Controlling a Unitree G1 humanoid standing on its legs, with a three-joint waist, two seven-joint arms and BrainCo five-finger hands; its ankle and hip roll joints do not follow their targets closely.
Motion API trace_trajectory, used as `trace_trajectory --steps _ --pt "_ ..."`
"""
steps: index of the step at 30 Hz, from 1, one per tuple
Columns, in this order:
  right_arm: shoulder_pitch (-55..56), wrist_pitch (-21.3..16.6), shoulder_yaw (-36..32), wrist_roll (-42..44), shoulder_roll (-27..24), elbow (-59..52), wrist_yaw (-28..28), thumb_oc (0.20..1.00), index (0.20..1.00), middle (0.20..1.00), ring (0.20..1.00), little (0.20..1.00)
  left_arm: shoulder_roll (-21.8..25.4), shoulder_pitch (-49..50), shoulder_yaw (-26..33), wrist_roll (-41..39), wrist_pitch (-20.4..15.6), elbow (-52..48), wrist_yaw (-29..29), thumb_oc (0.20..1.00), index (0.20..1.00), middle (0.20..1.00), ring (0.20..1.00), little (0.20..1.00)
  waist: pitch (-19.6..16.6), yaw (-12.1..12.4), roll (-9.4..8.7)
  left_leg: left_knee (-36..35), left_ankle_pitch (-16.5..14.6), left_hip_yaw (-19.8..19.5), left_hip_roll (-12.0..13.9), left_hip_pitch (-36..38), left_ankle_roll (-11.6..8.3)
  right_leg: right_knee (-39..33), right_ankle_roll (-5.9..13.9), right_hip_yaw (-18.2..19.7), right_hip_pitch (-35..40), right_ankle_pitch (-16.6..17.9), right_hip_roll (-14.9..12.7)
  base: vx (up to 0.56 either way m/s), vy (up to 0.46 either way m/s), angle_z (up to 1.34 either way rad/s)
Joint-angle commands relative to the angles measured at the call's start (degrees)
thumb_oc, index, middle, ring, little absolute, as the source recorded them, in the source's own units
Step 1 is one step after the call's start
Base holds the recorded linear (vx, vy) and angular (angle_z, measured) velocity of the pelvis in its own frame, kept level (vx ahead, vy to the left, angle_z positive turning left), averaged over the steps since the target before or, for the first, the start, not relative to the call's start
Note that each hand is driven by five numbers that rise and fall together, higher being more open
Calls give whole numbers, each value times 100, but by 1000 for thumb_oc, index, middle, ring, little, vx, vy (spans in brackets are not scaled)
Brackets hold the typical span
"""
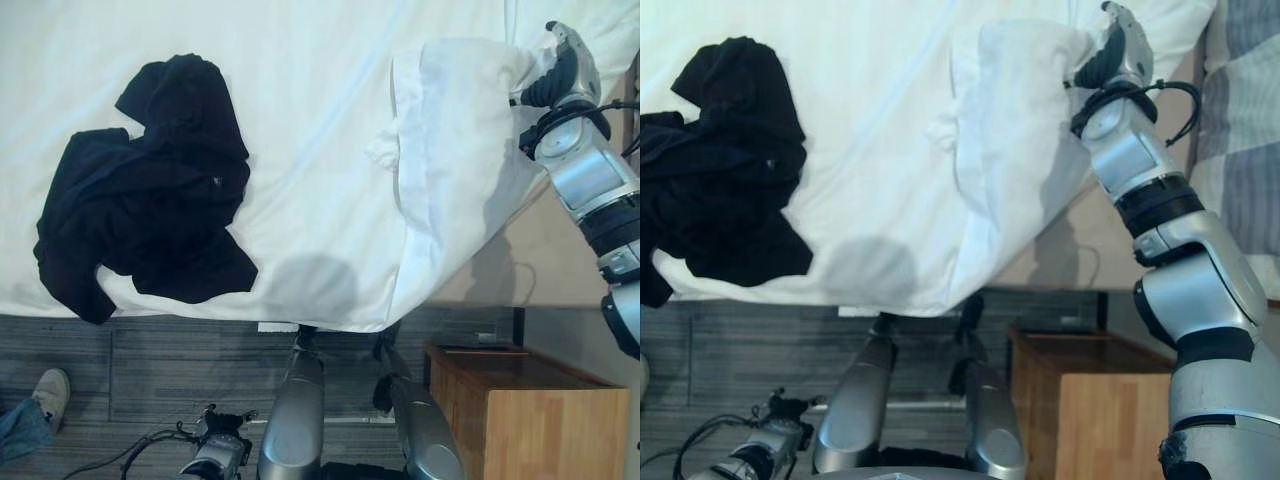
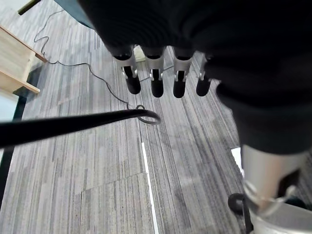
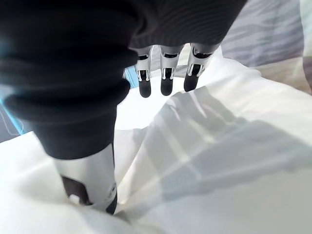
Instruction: Tidy up the quilt and then pick up the clothes from the bed and put them into the laundry hamper.
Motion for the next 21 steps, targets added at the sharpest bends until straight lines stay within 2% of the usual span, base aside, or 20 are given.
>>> trace_trajectory --steps 1,3,7,10,16,17,21 --pt "-74 -30 172 -468 -109 -398 127 1000 1000 1000 1000 1000 253 469 8 144 220 151 121 1000 1000 1000 1000 1000 -227 196 77 -537 232 21 169 -26 95 673 428 83 -138 -509 -319 12 -33 11" --pt "-25 -13 208 -598 -145 -395 285 1000 1000 1000 1000 1000 293 484 39 134 258 158 142 1000 1000 1000 1000 1000 -218 209 58 -524 229 20 172 -28 99 658 424 63 -107 -509 -312 9 -27 9" --pt "20 -277 501 -1181 -289 -531 1014 1000 1000 1000 1000 1000 409 569 144 290 250 146 140 1000 1000 1000 1000 1000 -194 236 39 -566 245 -16 153 -16 110 603 419 55 -62 -498 -289 -1 -12 6" --pt "67 -323 683 -1408 -300 -860 1465 1000 1000 1000 1000 1000 473 587 206 325 287 91 153 1000 1000 1000 1000 1000 -204 245 -2 -571 242 -30 125 -13 124 566 431 62 -34 -484 -294 0 0 0" --pt "93 16 963 -1725 -139 -984 1741 1000 1000 1000 1000 1000 503 459 236 270 329 15 109 1000 1000 1000 1000 1000 -148 255 -7 -536 255 -36 95 -96 147 567 417 89 -92 -476 -291 0 0 0" --pt "74 181 1005 -1750 -106 -883 1732 200 200 200 200 200 491 420 213 264 321 -15 87 1000 1000 1000 1000 1000 -97 270 17 -513 272 -27 88 -154 152 565 411 74 -118 -465 -300 0 0 0" --pt "46 288 1023 -1607 -80 -546 1547 200 200 200 200 200 451 439 131 230 301 -37 60 1000 1000 1000 1000 1000 -87 277 79 -519 304 -21 88 -269 146 538 395 40 -198 -447 -301 -3 -5 2"
